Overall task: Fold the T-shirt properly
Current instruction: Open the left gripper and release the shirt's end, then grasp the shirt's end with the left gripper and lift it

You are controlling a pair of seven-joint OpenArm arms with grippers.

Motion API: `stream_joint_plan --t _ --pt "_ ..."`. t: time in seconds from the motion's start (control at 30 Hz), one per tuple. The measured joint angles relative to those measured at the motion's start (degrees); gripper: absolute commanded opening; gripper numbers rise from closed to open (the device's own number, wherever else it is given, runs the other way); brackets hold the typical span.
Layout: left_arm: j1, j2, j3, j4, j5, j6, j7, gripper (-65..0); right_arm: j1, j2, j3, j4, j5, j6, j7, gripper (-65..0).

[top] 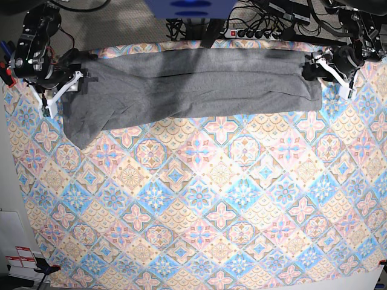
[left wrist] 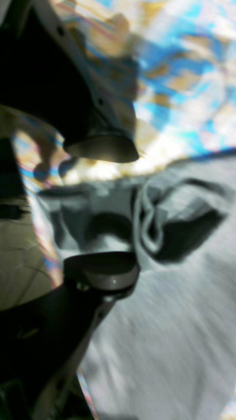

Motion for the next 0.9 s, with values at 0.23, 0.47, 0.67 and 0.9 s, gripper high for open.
stream_joint_plan --t 0.23,0.47,0.67,0.9 --pt "-3.23 0.42 2.6 -5.49 0.28 -0.59 -5.64 -23.9 -0.26 0.0 0.0 0.0 -0.2 -0.02 0.0 -32.4" --pt "-3.06 -0.09 8.94 -5.55 0.2 0.46 -9.09 -50.0 -0.28 0.02 0.0 0.0 -0.04 -0.02 -0.11 -32.6" --pt "-3.04 0.33 9.79 -5.75 0.81 0.17 -8.98 -65.0 -0.31 0.02 0.0 0.0 0.0 -0.02 -0.15 -32.7" --pt "-3.21 0.39 9.66 -5.73 2.23 -0.2 -9.31 -65.0 -0.28 0.04 0.0 0.0 0.0 -0.02 -0.13 -32.7"
